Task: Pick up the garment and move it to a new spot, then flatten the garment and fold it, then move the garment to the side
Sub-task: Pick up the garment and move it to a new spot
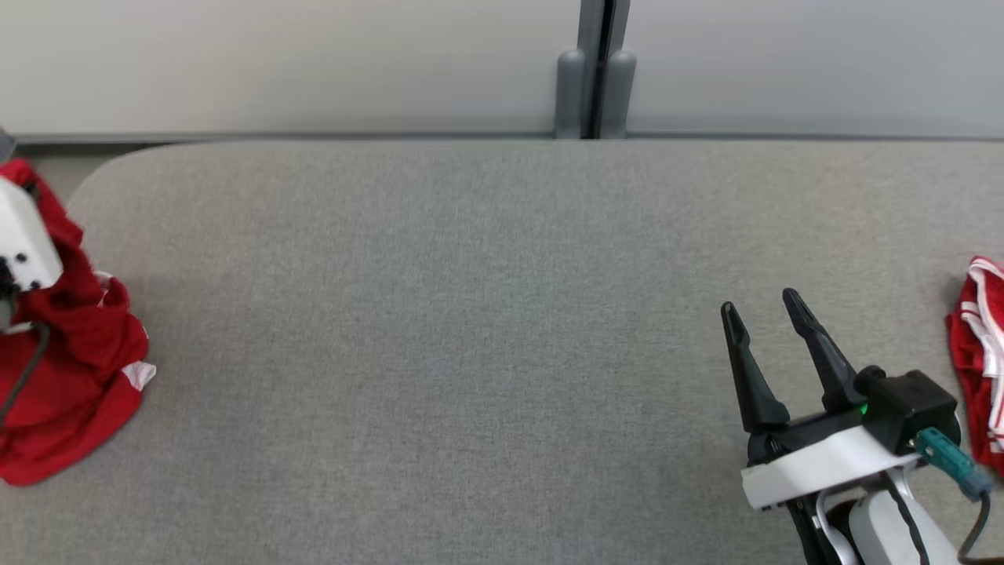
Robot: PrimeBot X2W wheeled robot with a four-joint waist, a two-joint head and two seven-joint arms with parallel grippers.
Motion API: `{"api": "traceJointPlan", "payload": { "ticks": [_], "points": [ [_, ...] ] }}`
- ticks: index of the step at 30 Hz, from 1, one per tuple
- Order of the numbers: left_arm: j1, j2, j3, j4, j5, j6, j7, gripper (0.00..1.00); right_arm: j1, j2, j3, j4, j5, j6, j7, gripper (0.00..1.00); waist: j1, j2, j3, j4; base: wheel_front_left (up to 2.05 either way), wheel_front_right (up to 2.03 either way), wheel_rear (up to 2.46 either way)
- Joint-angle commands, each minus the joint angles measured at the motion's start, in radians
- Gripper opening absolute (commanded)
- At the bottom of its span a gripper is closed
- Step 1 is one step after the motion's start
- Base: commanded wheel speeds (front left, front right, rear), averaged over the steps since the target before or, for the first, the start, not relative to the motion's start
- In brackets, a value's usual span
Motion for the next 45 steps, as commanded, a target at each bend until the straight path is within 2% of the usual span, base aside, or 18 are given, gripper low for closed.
{"api": "traceJointPlan", "payload": {
  "ticks": [1, 4, 9, 13, 14, 17, 23, 29, 33, 37, 38, 39, 40, 45],
  "points": [
    [-0.019, -0.009, -0.034, -0.049, -0.008, -0.005, -0.002, 0.00, 0.027, 0.005, -0.011, 0.007, 0.004, 0.000, -0.005, 1.00, 0.0000, 0.0000, -0.056, -0.023, 0.00, 0.00, 0.00],
    [-0.016, -0.001, -0.107, -0.151, -0.016, -0.003, -0.009, 0.00, 0.050, 0.014, -0.010, 0.013, 0.006, 0.000, -0.005, 1.00, 0.0000, 0.0000, -0.102, -0.051, 0.00, 0.00, 0.00],
    [0.025, -0.026, -0.191, -0.345, -0.078, -0.004, 0.003, 0.00, 0.079, 0.021, -0.024, 0.011, 0.006, 0.000, -0.005, 1.00, 0.0000, 0.0000, -0.155, -0.111, 0.00, 0.00, 0.00],
    [0.045, -0.073, -0.218, -0.496, -0.152, -0.004, 0.024, 0.00, 0.087, 0.018, -0.042, 0.002, 0.000, 0.000, -0.005, 1.00, 0.0000, 0.0000, -0.166, -0.158, 0.00, 0.00, 0.00],
    [0.045, -0.073, -0.218, -0.496, -0.152, -0.004, 0.024, 0.00, 0.087, 0.018, -0.042, 0.002, 0.000, 0.000, -0.005, 1.00, 0.0000, 0.0000, -0.166, -0.158, 0.00, 0.00, 0.00],
    [0.058, -0.141, -0.222, -0.626, -0.215, 0.002, 0.029, 0.00, 0.093, 0.010, -0.067, -0.004, -0.003, 0.000, -0.004, 1.00, 0.0000, 0.0000, -0.165, -0.196, 0.00, 0.00, 0.00],
    [0.111, -0.179, -0.211, -0.730, -0.276, 0.032, 0.050, 0.00, 0.098, -0.001, -0.092, -0.014, -0.007, 0.000, -0.005, 1.00, 0.0000, 0.0000, -0.146, -0.231, 0.00, 0.00, 0.00],
    [0.268, -0.159, -0.193, -0.673, -0.293, 0.055, 0.016, 0.00, 0.096, -0.004, -0.081, -0.014, -0.005, 0.000, -0.005, 1.00, 0.0000, 0.0000, -0.111, -0.245, 0.00, 0.00, 0.00],
    [0.365, -0.121, -0.195, -0.542, -0.260, 0.057, -0.039, 0.00, 0.082, -0.008, -0.076, -0.013, -0.002, 0.000, -0.004, 1.00, 0.0000, 0.0000, -0.088, -0.245, 0.00, 0.00, 0.00],
    [0.400, -0.099, -0.210, -0.366, -0.196, 0.045, -0.157, 0.00, 0.067, -0.012, -0.067, -0.006, -0.002, 0.000, -0.005, 1.00, 0.0000, 0.0000, -0.080, -0.243, 0.00, 0.00, 0.00],
    [0.402, -0.101, -0.210, -0.323, -0.190, 0.038, -0.191, 0.12, 0.067, -0.013, -0.065, -0.004, -0.002, 0.000, -0.005, 1.00, 0.0000, 0.0000, -0.081, -0.242, 0.00, 0.00, 0.00],
    [0.399, -0.104, -0.216, -0.281, -0.182, 0.033, -0.223, 0.48, 0.066, -0.013, -0.061, -0.001, -0.002, 0.000, -0.005, 1.00, 0.0000, 0.0000, -0.083, -0.240, 0.00, 0.00, 0.00],
    [0.391, -0.108, -0.220, -0.241, -0.175, 0.028, -0.251, 0.98, 0.065, -0.014, -0.057, 0.002, -0.002, 0.000, -0.004, 1.00, 0.0000, 0.0000, -0.086, -0.237, 0.00, 0.00, 0.00],
    [0.352, -0.143, -0.258, -0.115, -0.181, 0.003, -0.354, 1.00, 0.070, -0.020, -0.045, 0.015, 0.004, 0.000, -0.005, 1.00, 0.0000, 0.0000, -0.108, -0.216, 0.00, 0.00, 0.00]
  ]
}}
